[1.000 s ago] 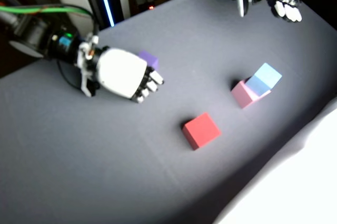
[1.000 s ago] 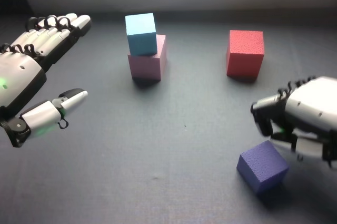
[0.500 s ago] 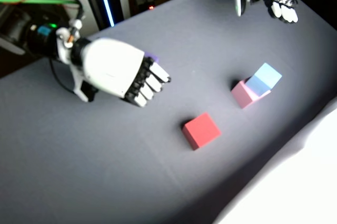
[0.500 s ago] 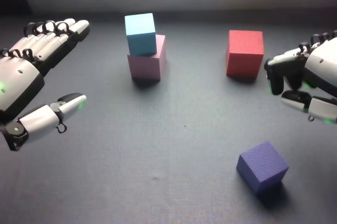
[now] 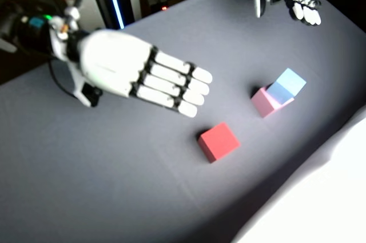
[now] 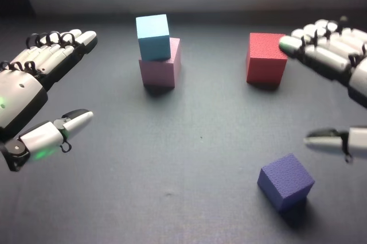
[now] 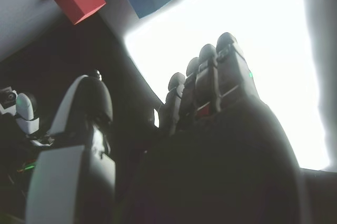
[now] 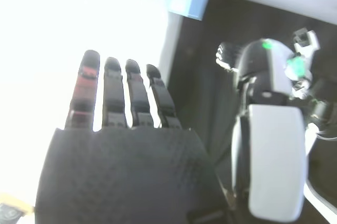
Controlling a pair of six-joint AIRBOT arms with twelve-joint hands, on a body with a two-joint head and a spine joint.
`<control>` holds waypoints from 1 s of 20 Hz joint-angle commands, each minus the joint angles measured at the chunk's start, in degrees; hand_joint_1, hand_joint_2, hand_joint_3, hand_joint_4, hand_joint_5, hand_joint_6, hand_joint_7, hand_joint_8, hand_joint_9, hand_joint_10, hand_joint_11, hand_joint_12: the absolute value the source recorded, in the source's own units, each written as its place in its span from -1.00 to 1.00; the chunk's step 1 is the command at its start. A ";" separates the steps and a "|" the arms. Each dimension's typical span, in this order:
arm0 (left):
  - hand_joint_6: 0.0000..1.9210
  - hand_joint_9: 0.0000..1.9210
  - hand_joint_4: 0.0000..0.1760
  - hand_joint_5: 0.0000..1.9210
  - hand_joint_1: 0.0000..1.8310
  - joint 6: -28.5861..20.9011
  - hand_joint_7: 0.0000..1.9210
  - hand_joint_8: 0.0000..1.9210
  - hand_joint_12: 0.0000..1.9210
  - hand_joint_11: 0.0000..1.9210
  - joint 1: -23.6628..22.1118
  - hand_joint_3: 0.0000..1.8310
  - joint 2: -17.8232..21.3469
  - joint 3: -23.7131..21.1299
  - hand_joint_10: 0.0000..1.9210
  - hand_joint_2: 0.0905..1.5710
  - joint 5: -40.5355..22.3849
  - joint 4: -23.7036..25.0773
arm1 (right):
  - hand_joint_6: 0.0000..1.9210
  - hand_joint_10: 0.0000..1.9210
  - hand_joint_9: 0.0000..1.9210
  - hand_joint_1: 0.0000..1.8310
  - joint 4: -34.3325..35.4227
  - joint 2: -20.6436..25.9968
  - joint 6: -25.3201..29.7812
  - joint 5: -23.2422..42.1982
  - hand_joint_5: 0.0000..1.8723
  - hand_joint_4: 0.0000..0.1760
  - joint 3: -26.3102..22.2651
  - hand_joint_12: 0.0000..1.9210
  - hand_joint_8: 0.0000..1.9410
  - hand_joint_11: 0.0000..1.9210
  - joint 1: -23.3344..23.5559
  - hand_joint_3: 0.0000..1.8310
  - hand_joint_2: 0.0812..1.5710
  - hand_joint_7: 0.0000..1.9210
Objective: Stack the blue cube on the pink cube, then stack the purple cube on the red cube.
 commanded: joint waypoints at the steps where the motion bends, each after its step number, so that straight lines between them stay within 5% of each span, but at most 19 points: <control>1: -1.00 -1.00 -0.42 -1.00 -0.18 -0.20 -1.00 -1.00 -1.00 -1.00 -0.28 -1.00 -0.02 0.05 -1.00 0.71 -7.64 -0.02 | -1.00 -1.00 -1.00 -0.16 -0.99 0.99 0.52 6.90 -1.00 -0.50 -0.73 -1.00 -1.00 -1.00 -0.41 -1.00 0.30 -1.00; 3: -1.00 -1.00 -0.55 -1.00 -0.17 -0.22 -1.00 -1.00 -1.00 -1.00 -0.12 -1.00 -0.01 -0.02 -1.00 0.71 -7.74 -0.15 | -1.00 -1.00 -1.00 -0.07 -3.28 1.10 1.65 6.88 -1.00 -0.80 -2.06 -1.00 -1.00 -1.00 -2.81 -1.00 0.27 -1.00; 5: -1.00 -1.00 -0.55 -1.00 -0.15 -0.23 -1.00 -1.00 -1.00 -1.00 0.11 -1.00 0.00 -0.06 -1.00 0.70 -7.91 -0.46 | -1.00 -1.00 -1.00 -0.02 -6.40 2.00 5.84 6.88 -1.00 -0.56 -2.18 -1.00 -1.00 -1.00 -5.75 -1.00 0.23 -1.00; 6: -1.00 -1.00 -0.43 -1.00 -0.16 -0.24 -1.00 -1.00 -1.00 -1.00 0.16 -1.00 0.00 -0.08 -1.00 0.70 -7.98 -0.63 | -1.00 -1.00 -1.00 0.03 -7.66 2.09 6.88 6.75 -1.00 -1.00 -2.35 -1.00 -1.00 -1.00 -6.45 -1.00 0.21 -1.00; 20: -1.00 -1.00 -0.50 -1.00 -0.19 -0.29 -1.00 -1.00 -1.00 -1.00 1.16 -1.00 -0.04 -0.43 -1.00 0.71 -8.55 -1.75 | -1.00 -1.00 -1.00 0.05 -13.63 -2.98 10.15 -2.90 -1.00 -1.00 0.57 -1.00 -1.00 -1.00 -3.91 -1.00 0.22 -1.00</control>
